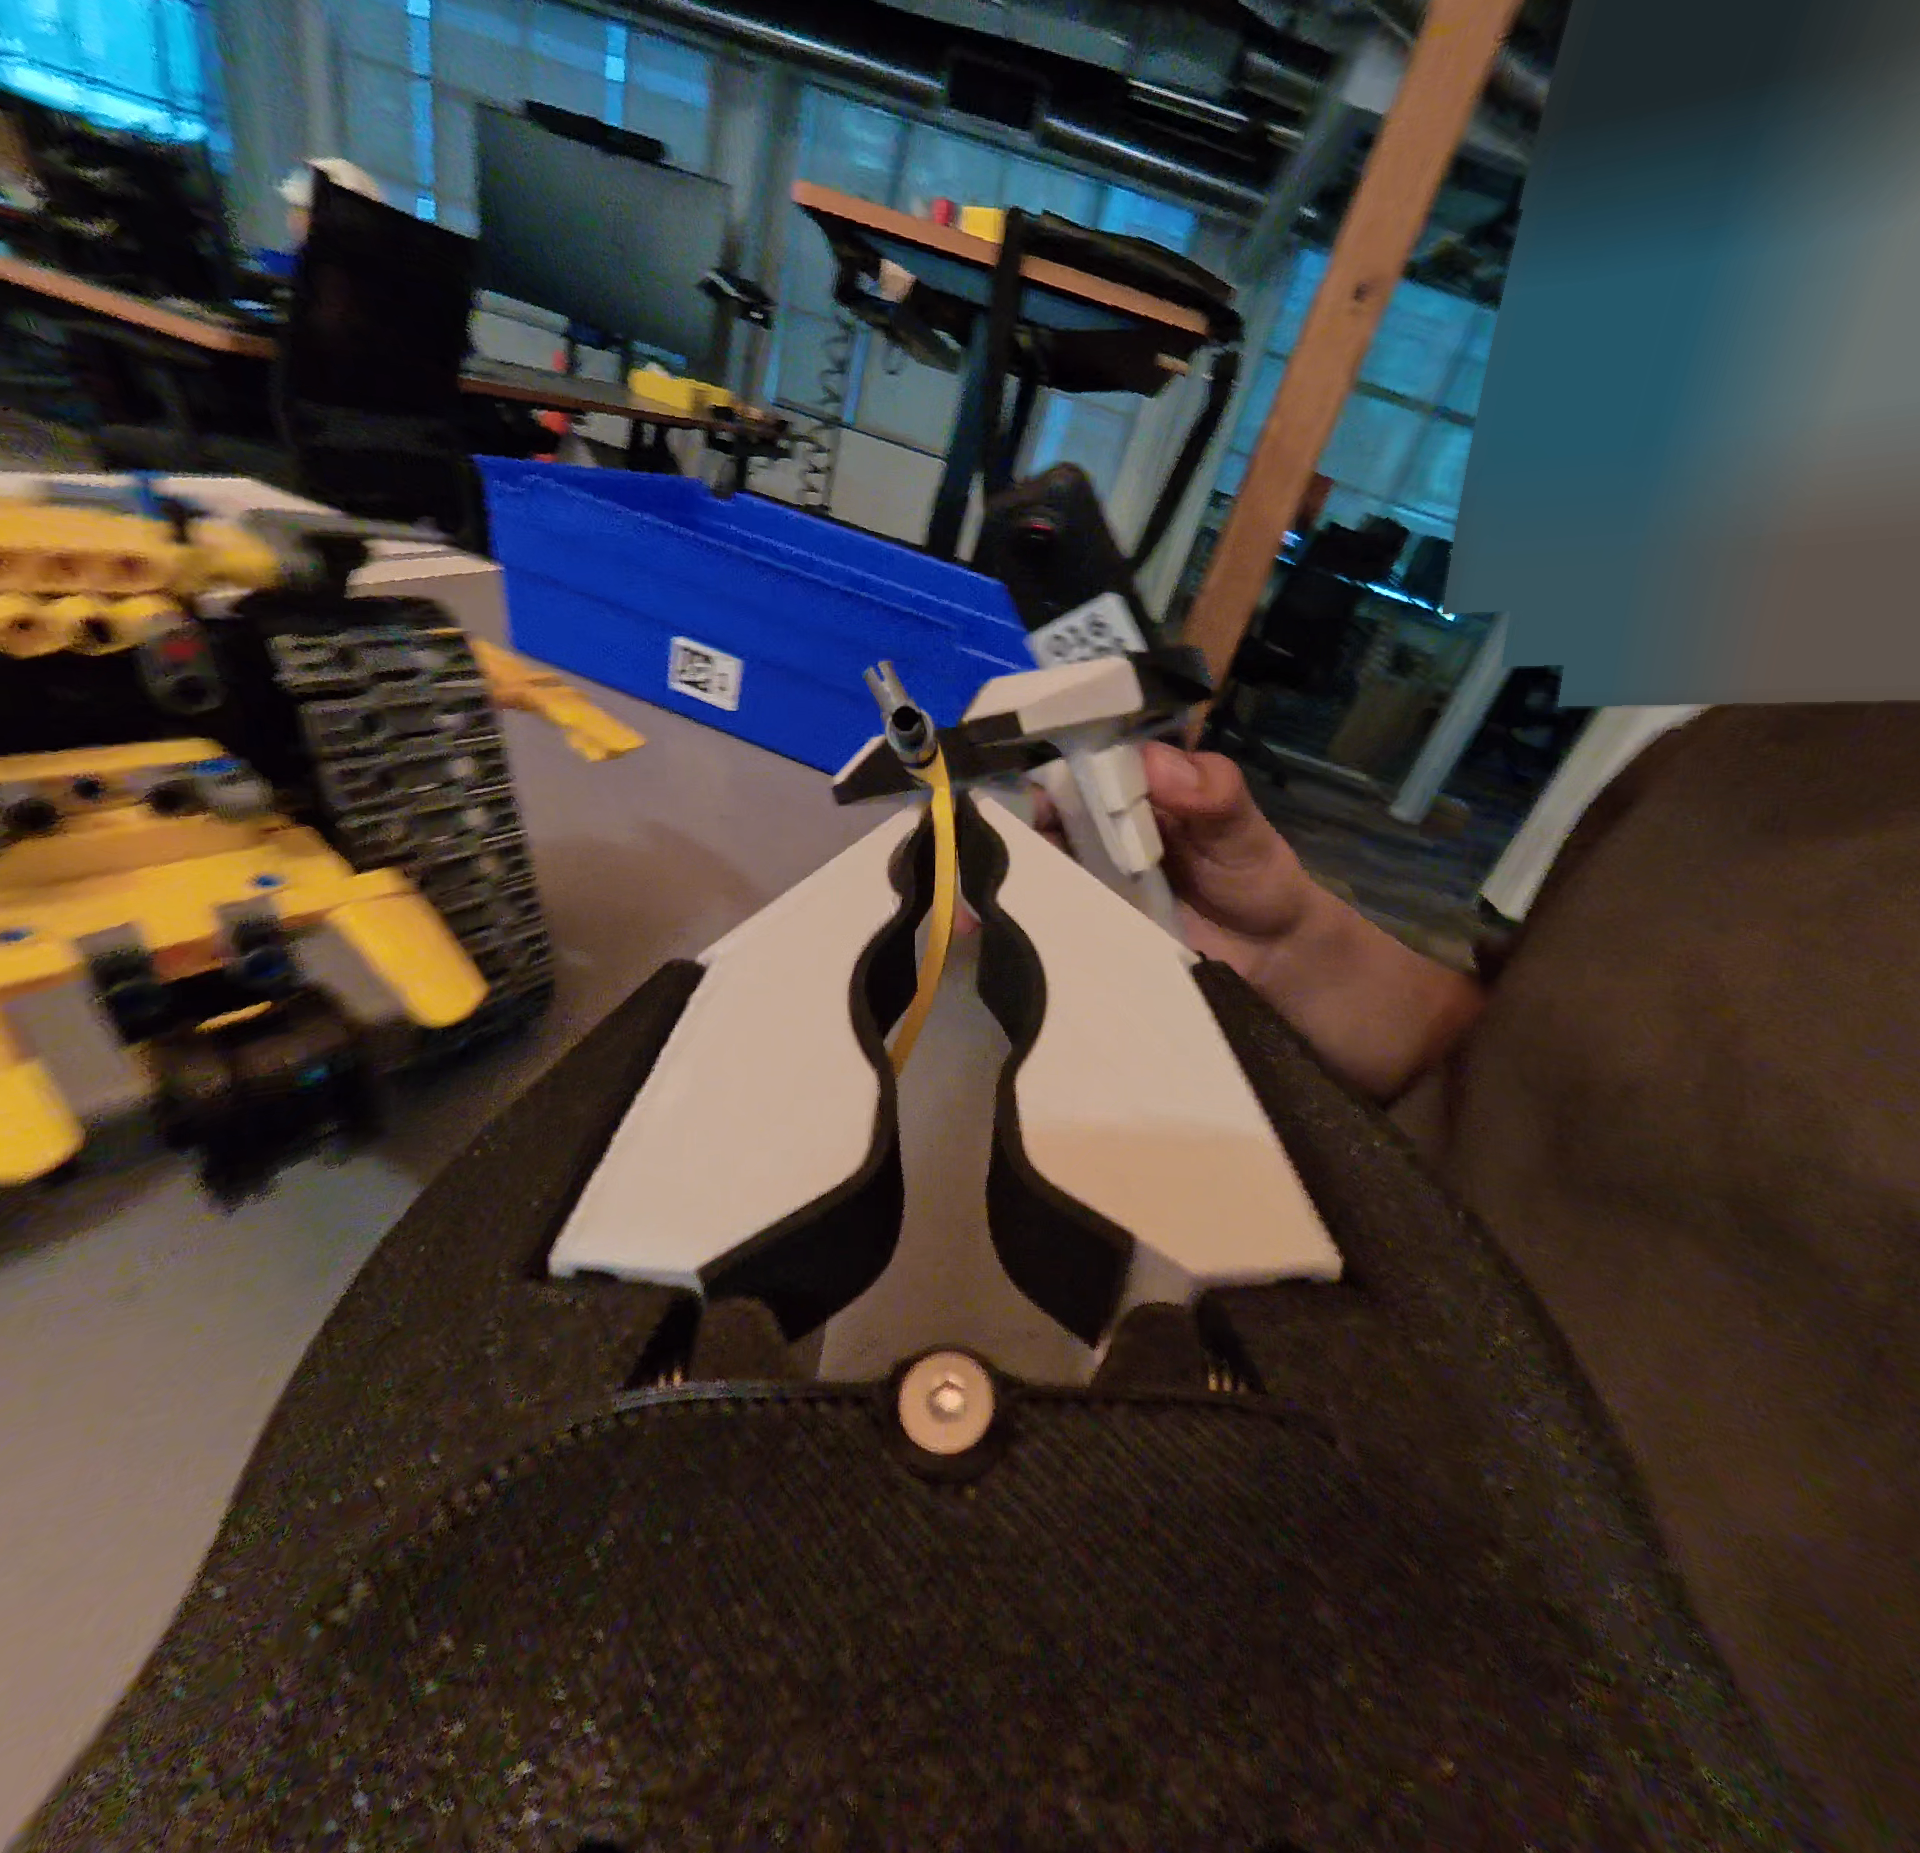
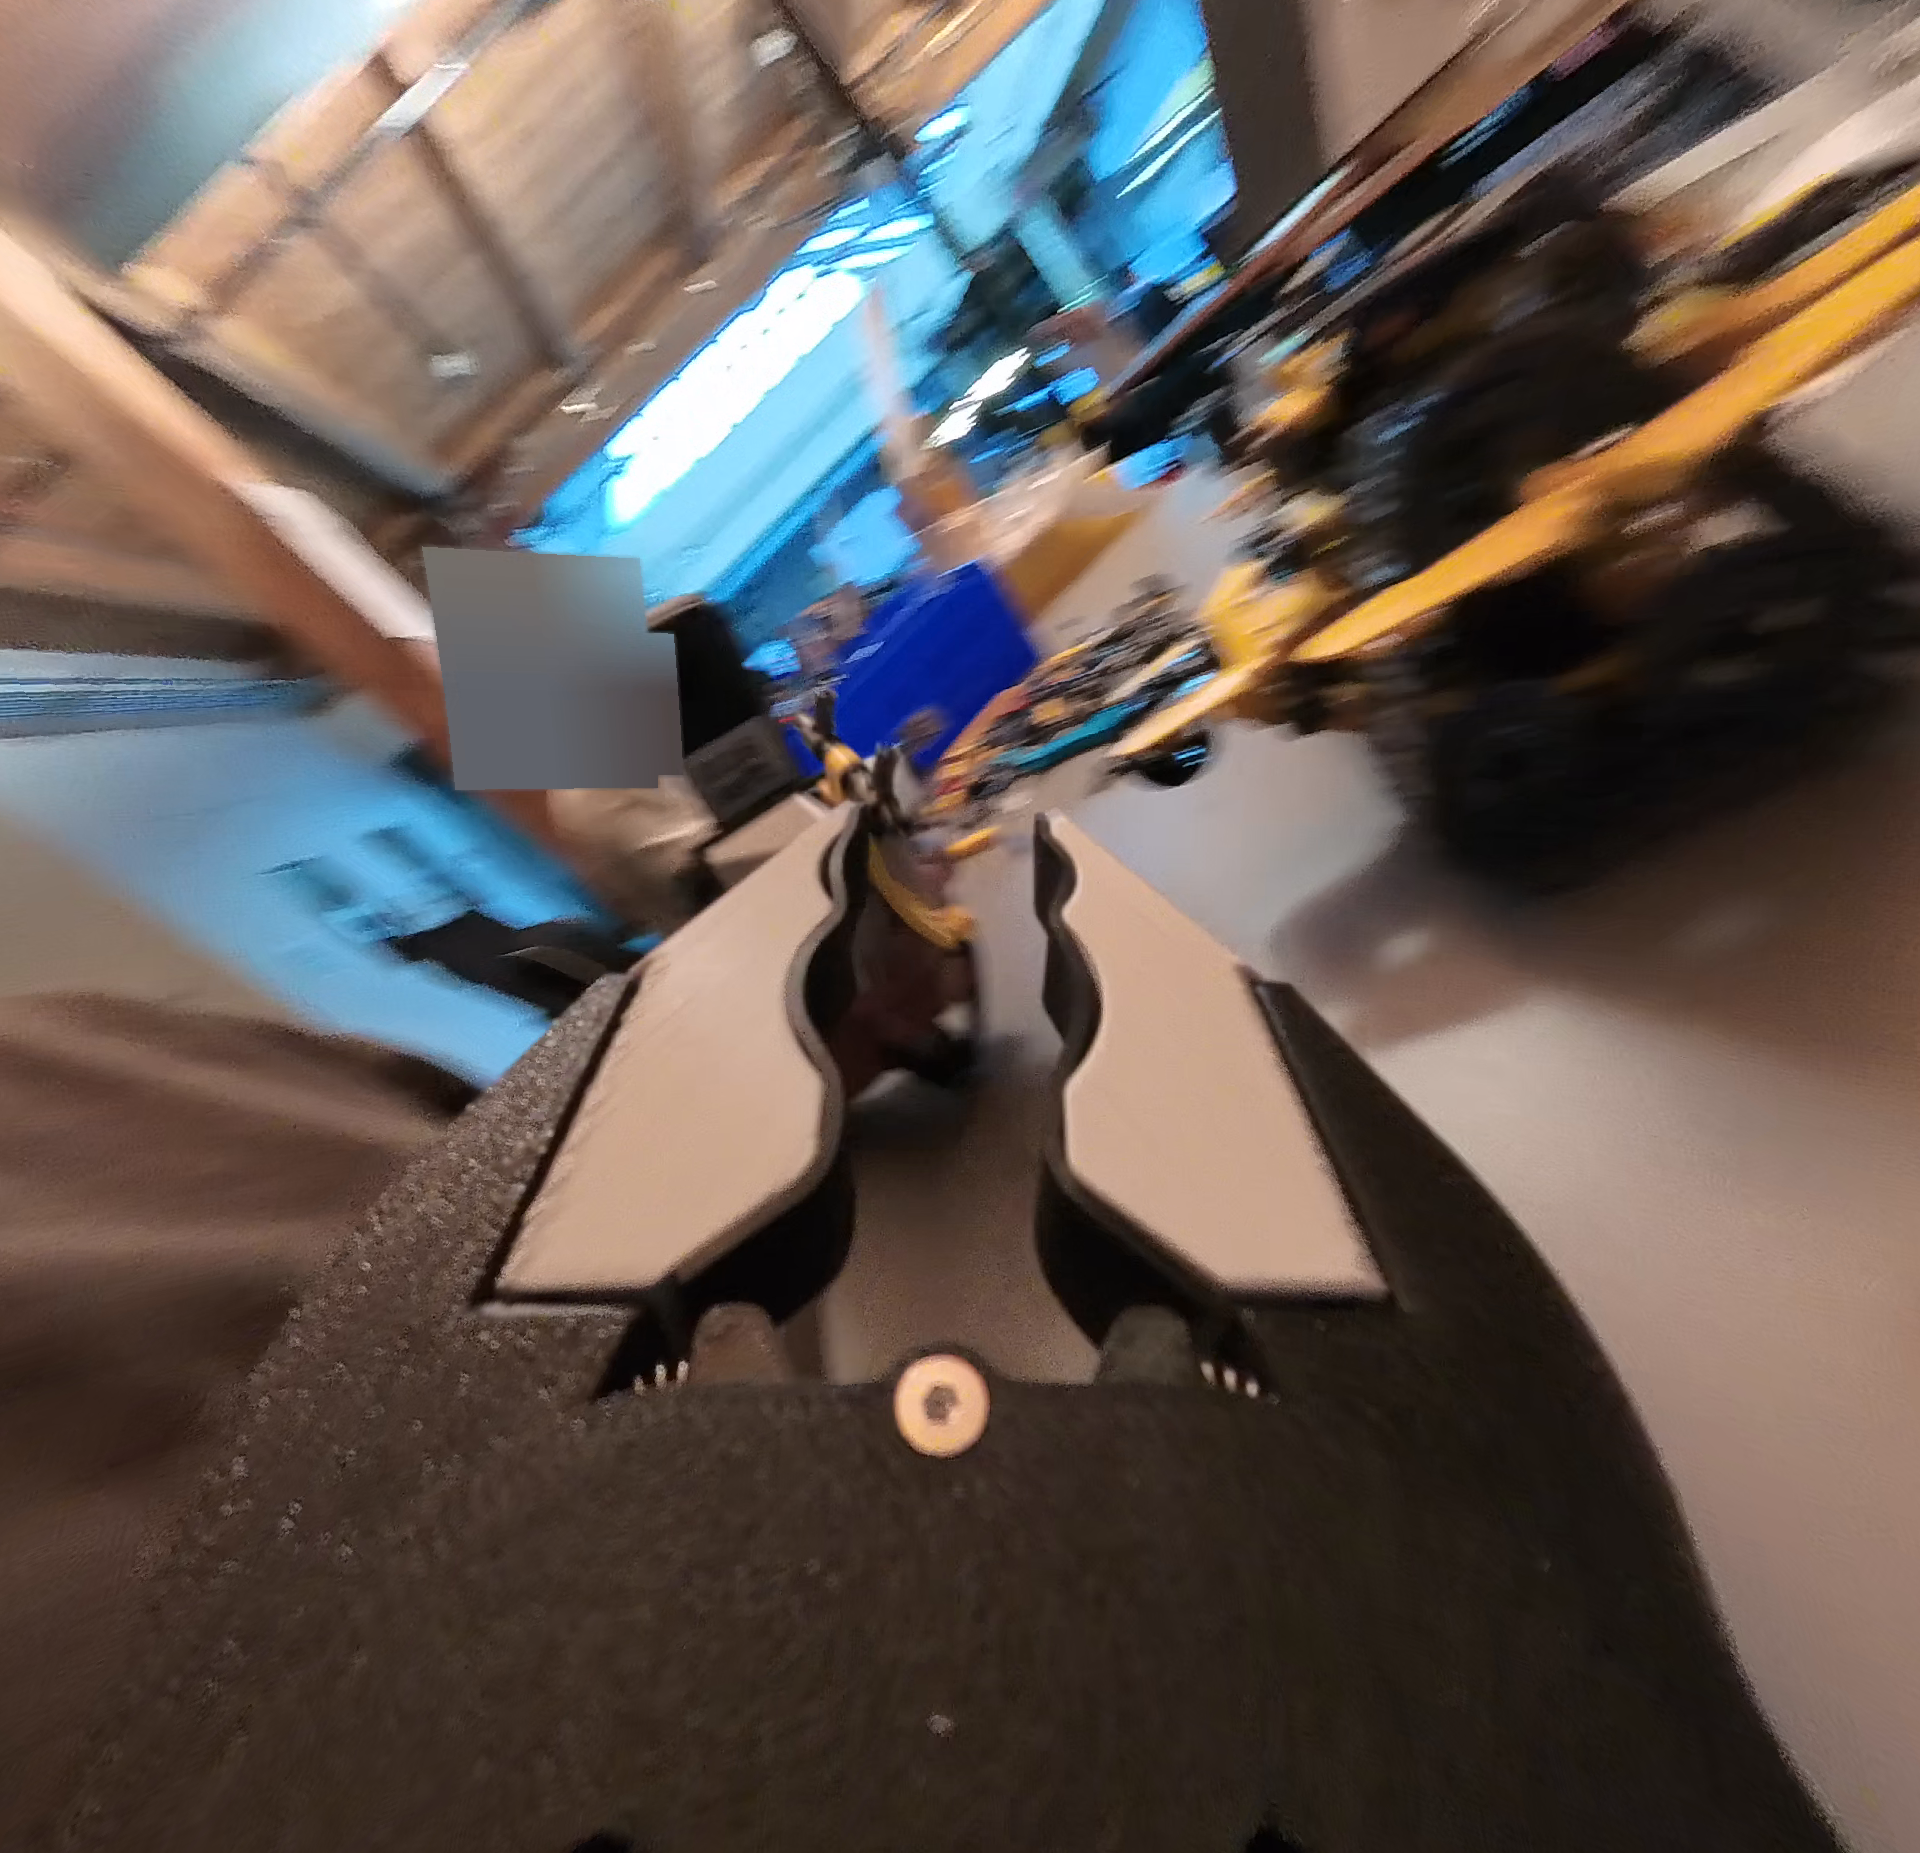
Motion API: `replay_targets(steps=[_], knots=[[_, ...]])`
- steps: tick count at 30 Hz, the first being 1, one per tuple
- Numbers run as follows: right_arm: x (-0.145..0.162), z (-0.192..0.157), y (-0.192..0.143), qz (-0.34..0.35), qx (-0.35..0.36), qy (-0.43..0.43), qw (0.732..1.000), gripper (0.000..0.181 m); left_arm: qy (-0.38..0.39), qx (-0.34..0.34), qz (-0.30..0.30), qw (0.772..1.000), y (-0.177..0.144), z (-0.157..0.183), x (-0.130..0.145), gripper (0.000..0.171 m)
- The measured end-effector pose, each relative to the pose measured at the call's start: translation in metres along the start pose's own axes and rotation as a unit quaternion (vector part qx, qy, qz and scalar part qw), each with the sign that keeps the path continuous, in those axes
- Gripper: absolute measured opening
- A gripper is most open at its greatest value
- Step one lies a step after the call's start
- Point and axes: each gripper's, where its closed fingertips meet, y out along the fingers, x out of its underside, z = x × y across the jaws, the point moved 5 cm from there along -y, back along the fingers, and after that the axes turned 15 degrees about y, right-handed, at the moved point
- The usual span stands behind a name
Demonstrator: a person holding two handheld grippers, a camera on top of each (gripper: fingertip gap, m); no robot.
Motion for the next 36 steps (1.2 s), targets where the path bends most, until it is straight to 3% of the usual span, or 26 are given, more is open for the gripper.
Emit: replay_targets(steps=[6,11,20,29,33,36], knots=[[0.010,-0.014,0.010,0.013,0.035,-0.097,0.995,0.024,0.026,-0.110,-0.038,0.993,-0.009,-0.020,0.003,0.001],[0.020,-0.018,0.021,0.032,0.065,-0.147,0.987,0.024,0.088,-0.140,-0.073,0.984,0.004,-0.007,0.004,0.001],[0.015,-0.018,0.015,0.059,0.076,-0.143,0.985,0.016,0.196,-0.202,-0.110,0.953,0.021,0.012,0.004,0.002],[0.014,-0.021,0.015,0.055,0.100,-0.171,0.979,0.018,0.281,-0.244,-0.141,0.917,0.025,0.018,0.003,0.004],[0.013,-0.022,0.014,0.058,0.092,-0.162,0.981,0.012,0.317,-0.254,-0.155,0.901,0.029,0.021,0.005,0.012],[0.013,-0.021,0.014,0.055,0.080,-0.139,0.986,0.012,0.324,-0.261,-0.158,0.895,0.029,0.021,0.005,0.009]])
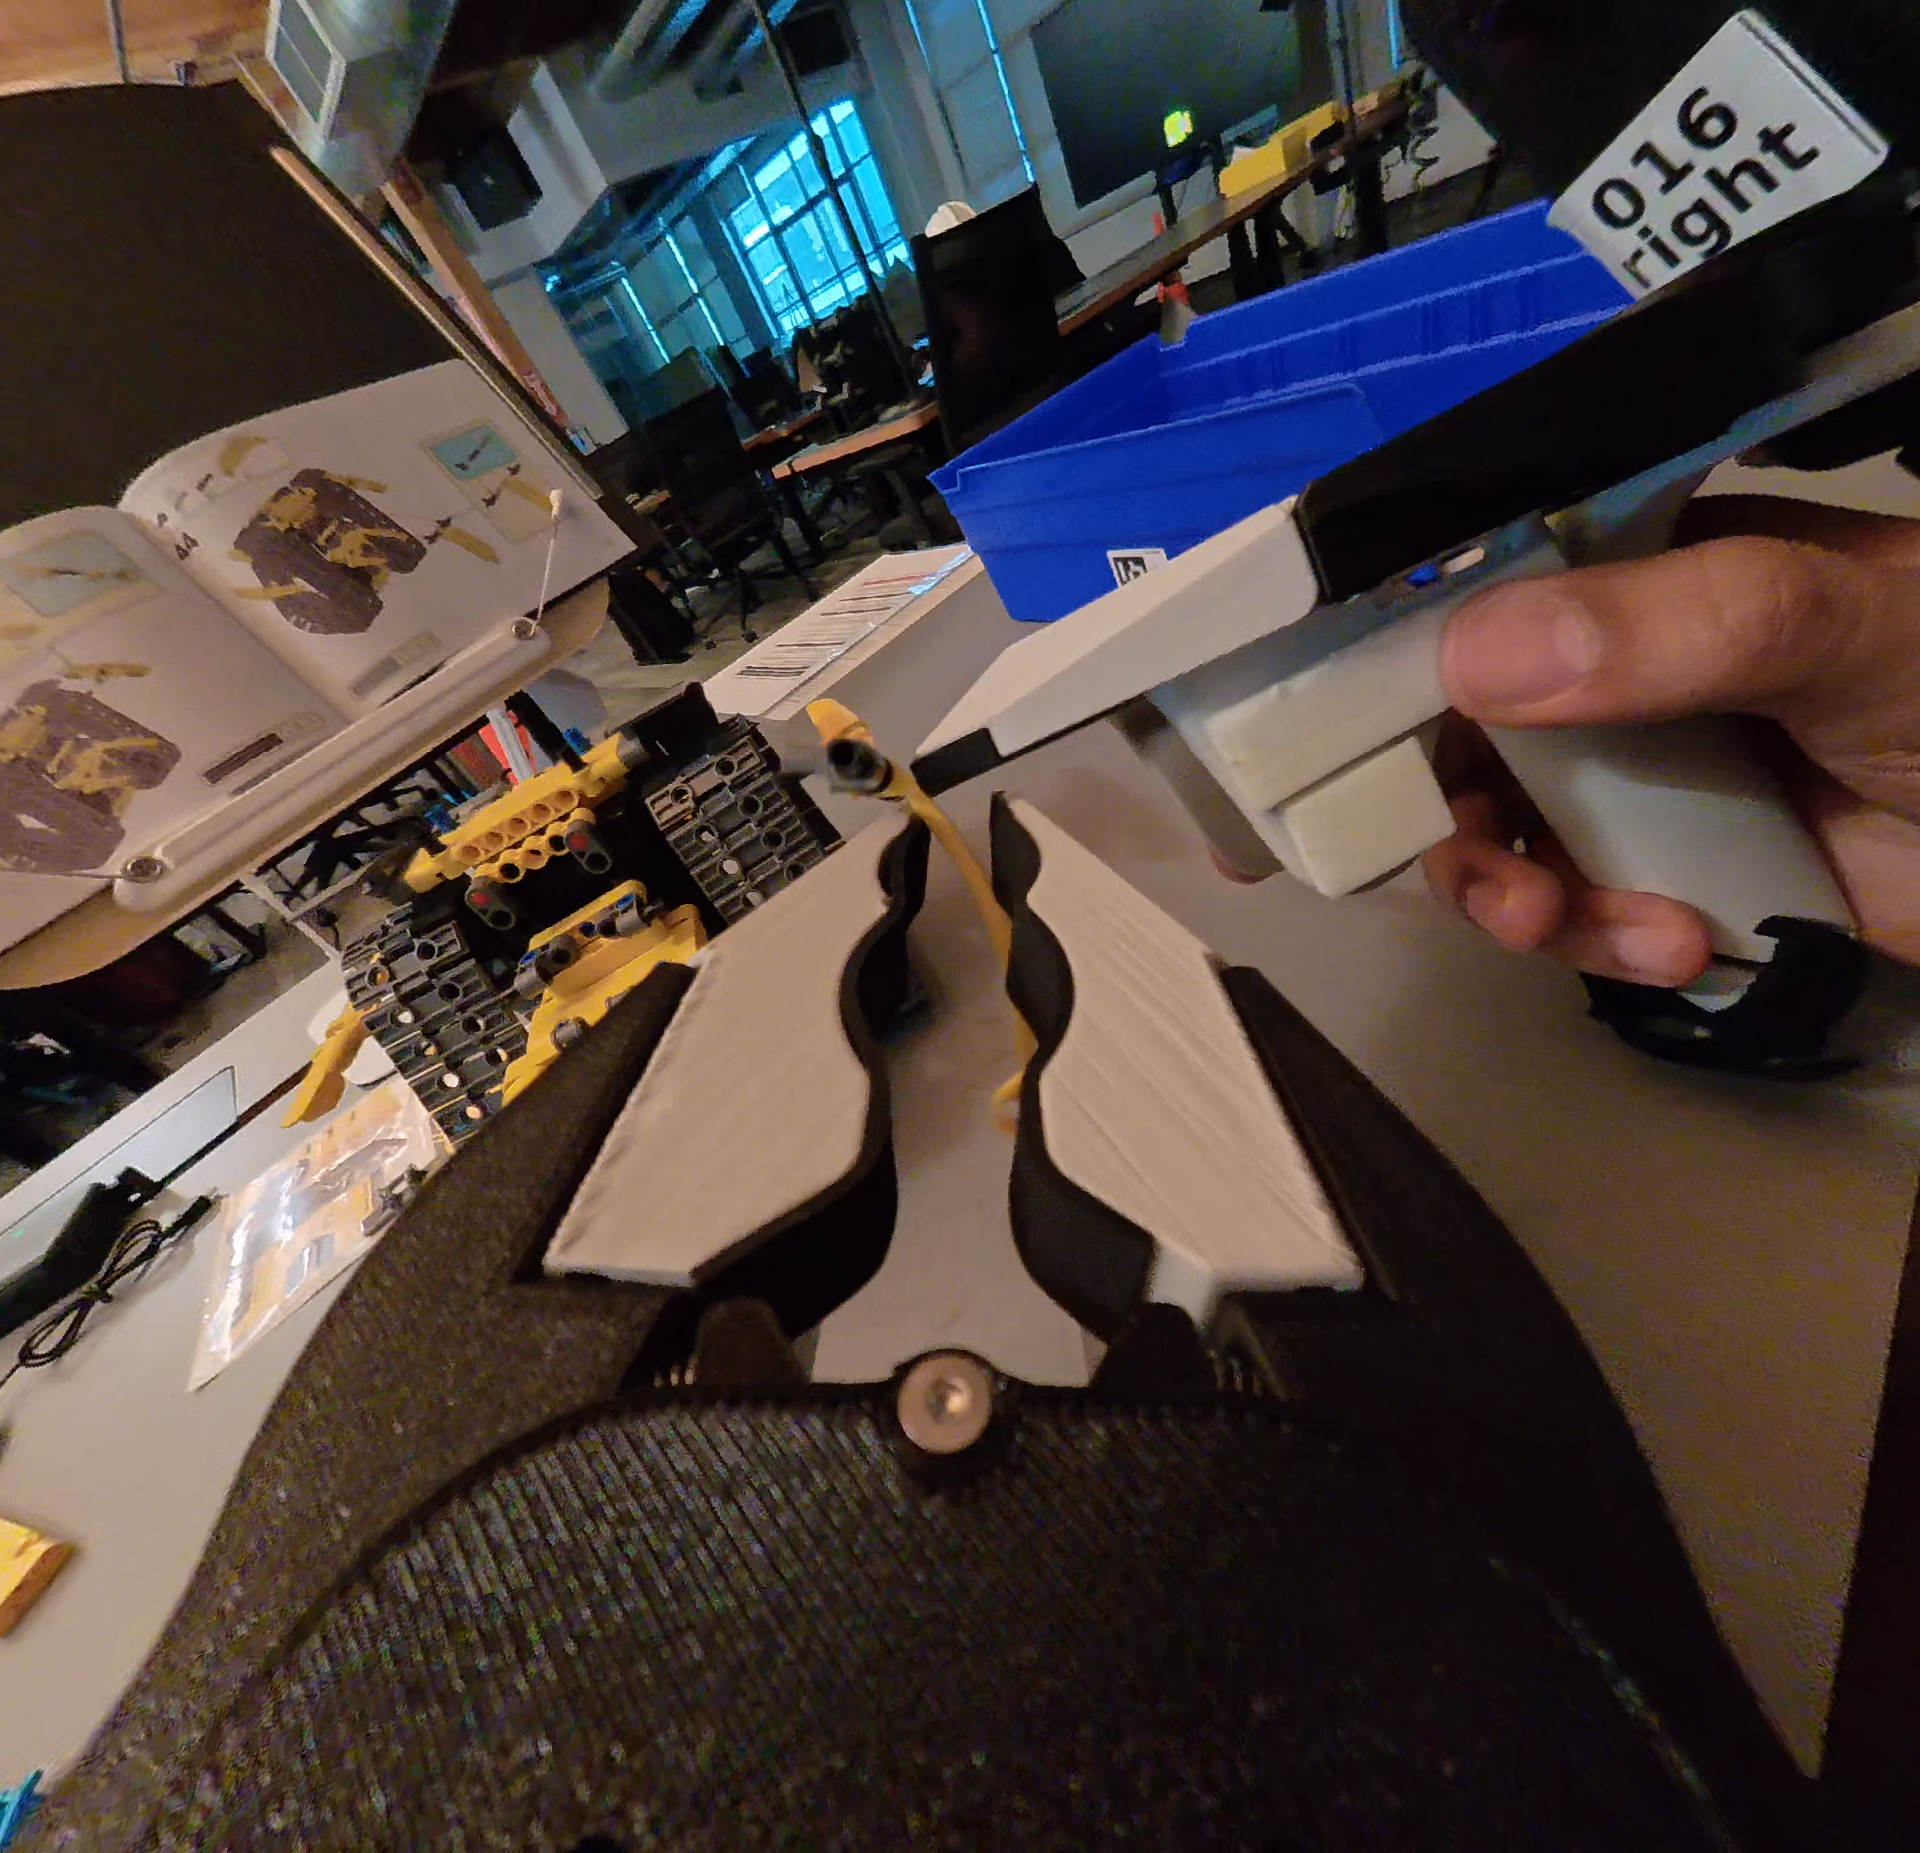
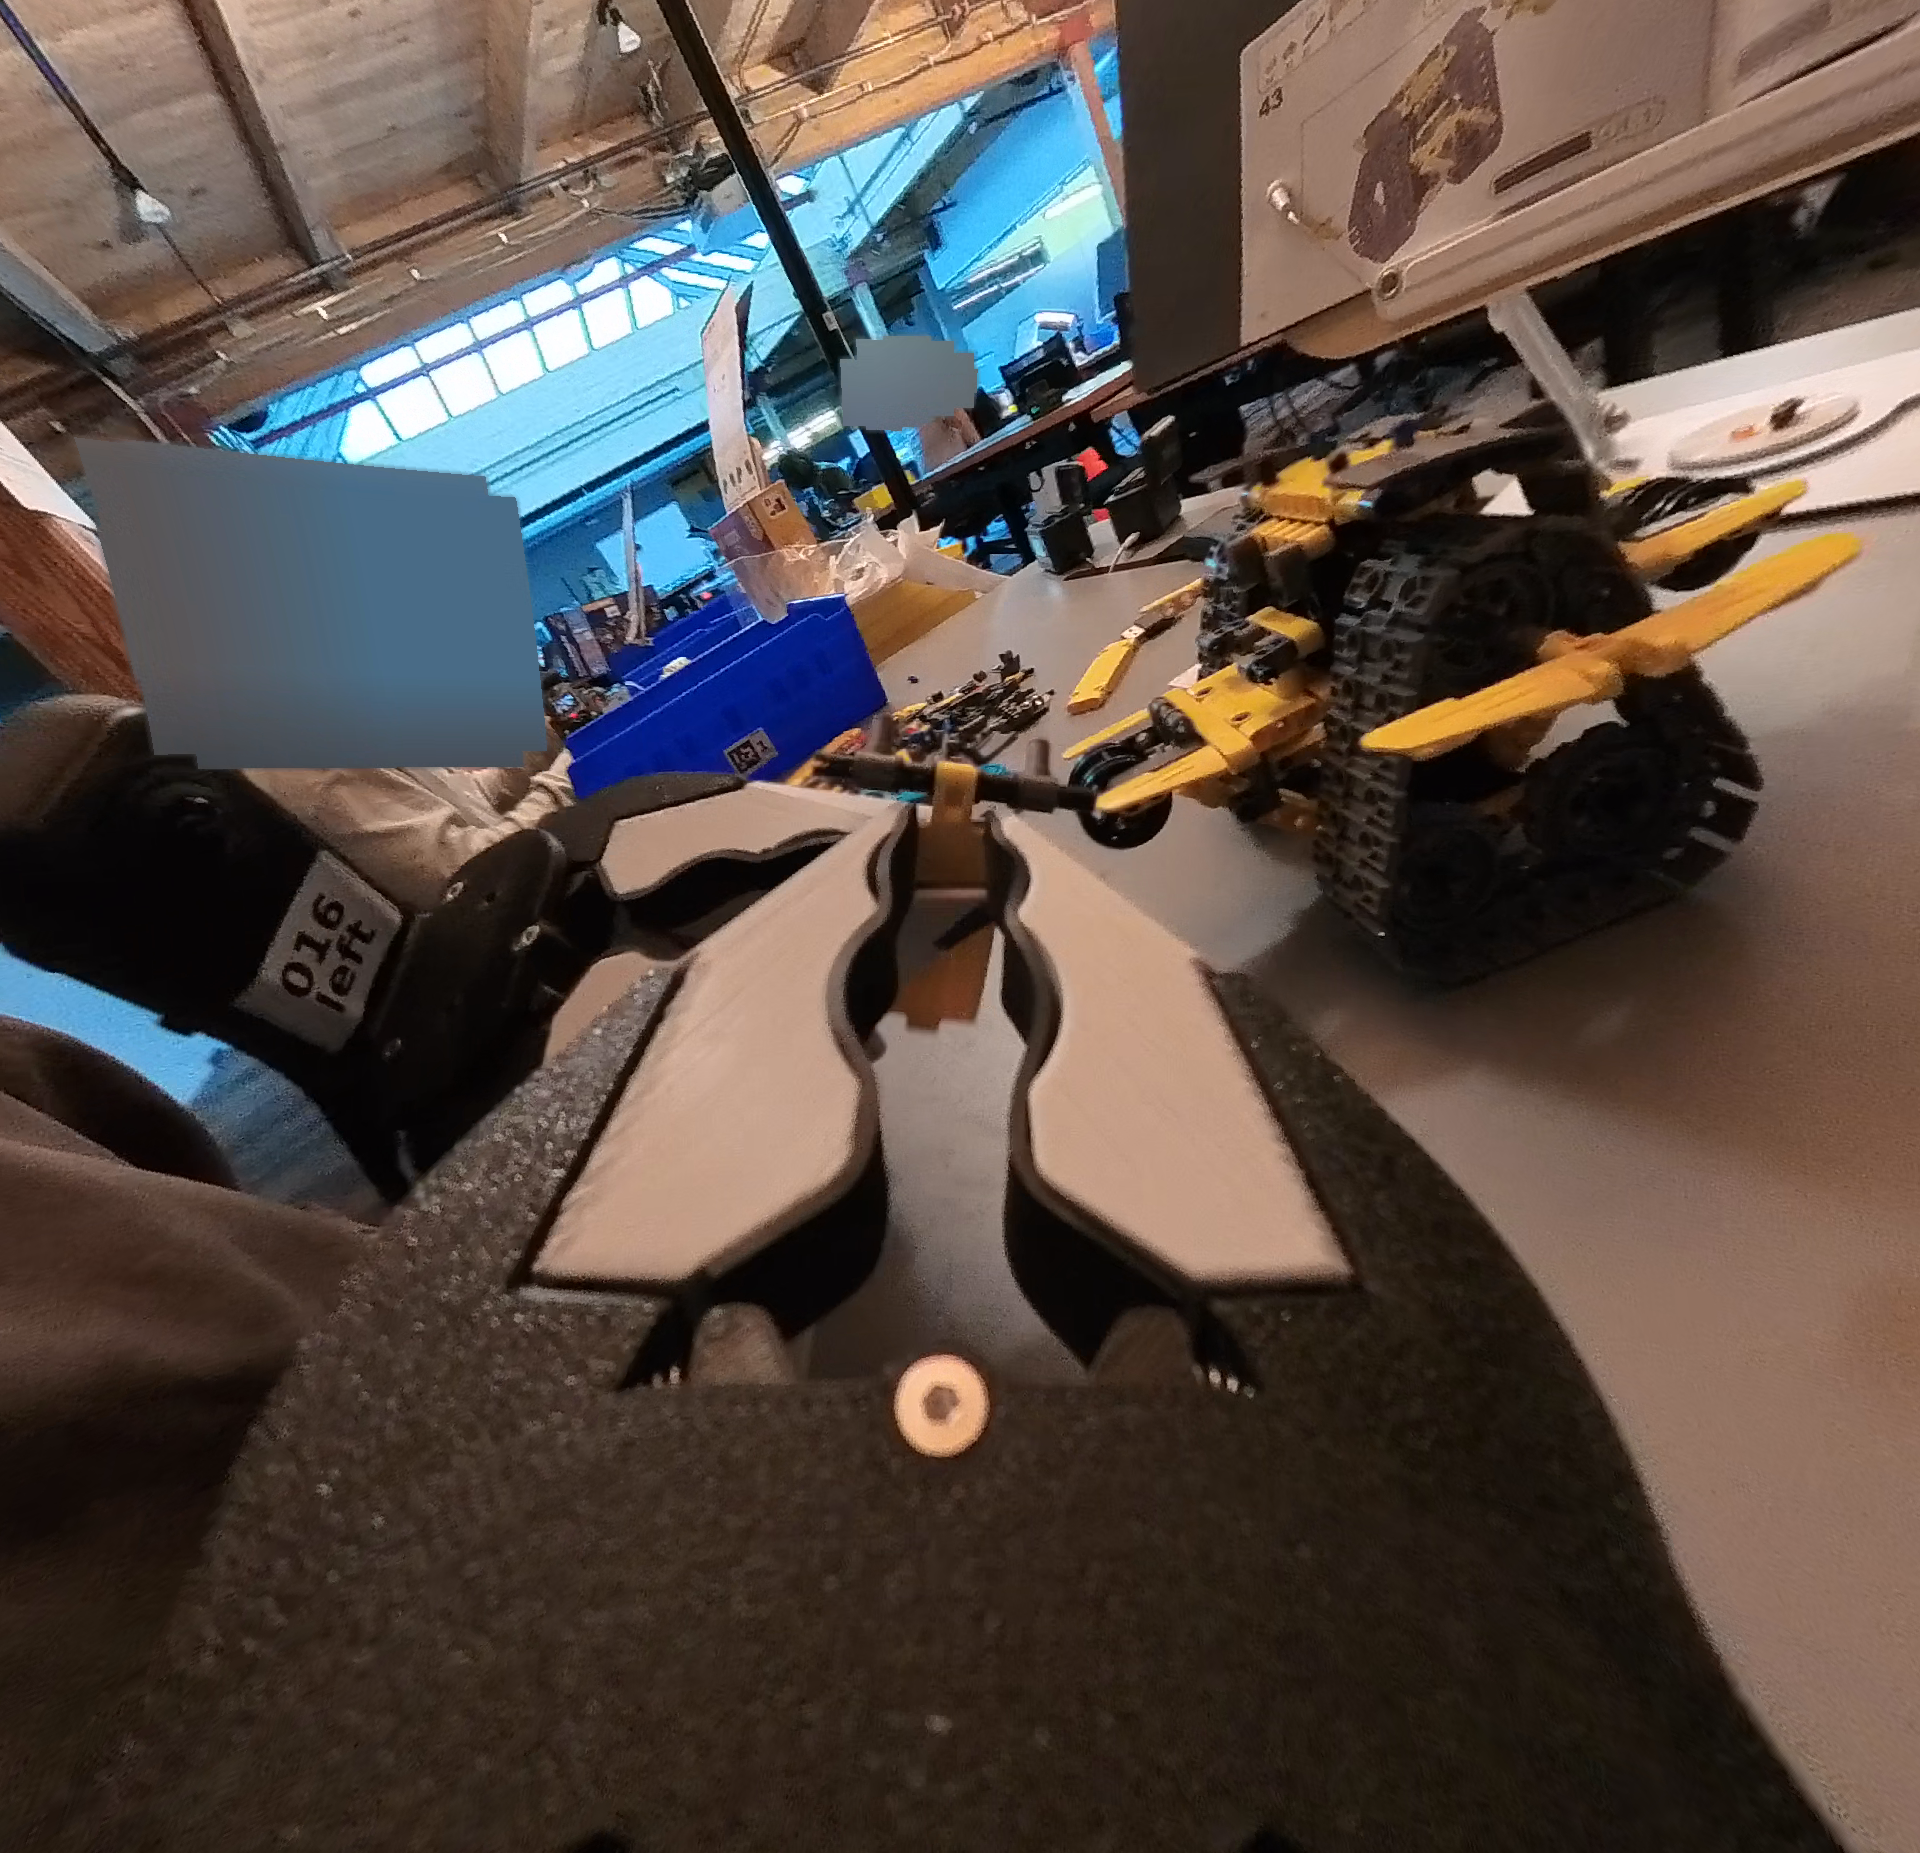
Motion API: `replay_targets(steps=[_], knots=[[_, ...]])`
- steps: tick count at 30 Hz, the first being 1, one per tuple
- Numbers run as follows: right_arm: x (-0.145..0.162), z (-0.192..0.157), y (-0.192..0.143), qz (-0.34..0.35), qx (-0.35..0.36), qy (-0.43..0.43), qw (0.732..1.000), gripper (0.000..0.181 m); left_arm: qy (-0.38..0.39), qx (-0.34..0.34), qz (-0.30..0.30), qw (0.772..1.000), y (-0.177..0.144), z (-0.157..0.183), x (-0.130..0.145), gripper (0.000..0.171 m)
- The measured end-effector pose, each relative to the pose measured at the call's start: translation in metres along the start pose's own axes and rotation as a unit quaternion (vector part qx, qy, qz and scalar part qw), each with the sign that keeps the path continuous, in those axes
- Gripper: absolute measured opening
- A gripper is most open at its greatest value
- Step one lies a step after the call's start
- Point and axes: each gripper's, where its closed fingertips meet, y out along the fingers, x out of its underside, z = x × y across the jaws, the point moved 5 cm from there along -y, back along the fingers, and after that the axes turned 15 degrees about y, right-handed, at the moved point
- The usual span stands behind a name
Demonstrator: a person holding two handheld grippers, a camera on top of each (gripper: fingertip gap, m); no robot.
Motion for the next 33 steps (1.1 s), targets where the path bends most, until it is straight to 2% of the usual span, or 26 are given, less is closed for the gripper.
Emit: replay_targets(steps=[2,5,8,13,20,26,29,33], knots=[[0.000,0.002,0.000,-0.006,-0.005,0.018,1.000,0.015,-0.010,-0.001,-0.001,1.000,-0.001,-0.002,0.001,0.000],[0.001,0.001,0.002,-0.008,-0.007,0.022,1.000,0.019,-0.027,0.002,0.004,1.000,-0.002,-0.005,0.002,0.000],[0.002,-0.003,0.003,-0.008,-0.014,0.023,1.000,0.028,-0.010,-0.008,-0.006,1.000,-0.002,-0.004,0.002,0.000],[0.003,0.001,0.004,-0.008,-0.032,0.055,0.998,0.027,0.026,-0.022,-0.005,0.999,-0.003,-0.001,-0.002,0.000],[0.002,-0.002,0.003,0.013,-0.056,0.055,0.997,0.023,0.010,-0.016,0.017,1.000,-0.004,-0.001,-0.006,0.001],[-0.007,-0.004,-0.004,0.045,-0.053,0.019,0.997,0.023,0.027,0.008,0.034,0.999,-0.004,0.008,-0.011,0.015],[-0.013,-0.003,-0.008,0.048,-0.050,0.012,0.998,0.023,0.038,0.016,0.042,0.998,-0.005,0.011,-0.014,0.028],[-0.028,0.001,-0.020,0.062,-0.033,-0.014,0.997,0.023,-0.014,0.016,0.049,0.999,-0.016,-0.009,-0.015,0.043]])
